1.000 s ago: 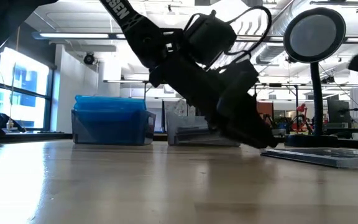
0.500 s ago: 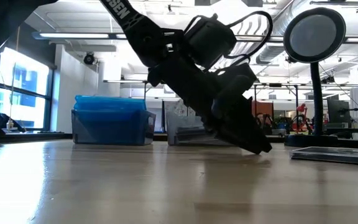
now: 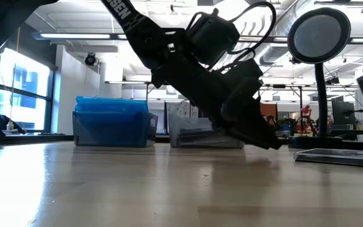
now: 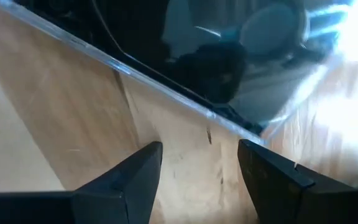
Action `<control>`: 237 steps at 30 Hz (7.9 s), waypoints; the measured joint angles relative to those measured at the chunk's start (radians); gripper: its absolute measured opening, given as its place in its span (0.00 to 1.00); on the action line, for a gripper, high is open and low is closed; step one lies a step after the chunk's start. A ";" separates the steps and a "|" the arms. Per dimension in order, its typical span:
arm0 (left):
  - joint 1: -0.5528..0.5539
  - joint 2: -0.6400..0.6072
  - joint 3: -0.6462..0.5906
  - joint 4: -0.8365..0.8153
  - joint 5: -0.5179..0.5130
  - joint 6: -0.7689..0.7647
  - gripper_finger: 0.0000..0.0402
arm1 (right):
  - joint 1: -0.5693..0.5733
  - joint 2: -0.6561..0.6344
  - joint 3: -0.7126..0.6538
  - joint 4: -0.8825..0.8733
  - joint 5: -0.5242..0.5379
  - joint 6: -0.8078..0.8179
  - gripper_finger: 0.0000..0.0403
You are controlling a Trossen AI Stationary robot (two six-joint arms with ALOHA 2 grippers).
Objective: Pick & place jewel cases by type
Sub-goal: Put the black CD case into the right black bin
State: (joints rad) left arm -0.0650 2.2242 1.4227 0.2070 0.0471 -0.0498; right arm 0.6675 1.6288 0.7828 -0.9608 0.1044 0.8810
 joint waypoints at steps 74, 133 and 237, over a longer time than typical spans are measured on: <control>-0.091 -0.125 0.002 -0.759 0.173 0.070 0.51 | -0.195 0.091 0.006 0.710 0.173 -0.494 0.53; -0.158 -0.171 0.024 -0.788 -0.241 -0.060 0.51 | -0.231 0.069 0.039 0.756 0.288 -0.505 0.53; -0.171 -0.782 -0.367 -1.054 -0.602 -0.438 0.30 | -0.349 -0.115 0.042 0.733 0.321 -0.586 0.53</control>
State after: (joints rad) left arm -0.2363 1.4419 1.0560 -0.8475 -0.5554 -0.4879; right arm 0.3184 1.5133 0.8249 -0.2276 0.4258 0.2951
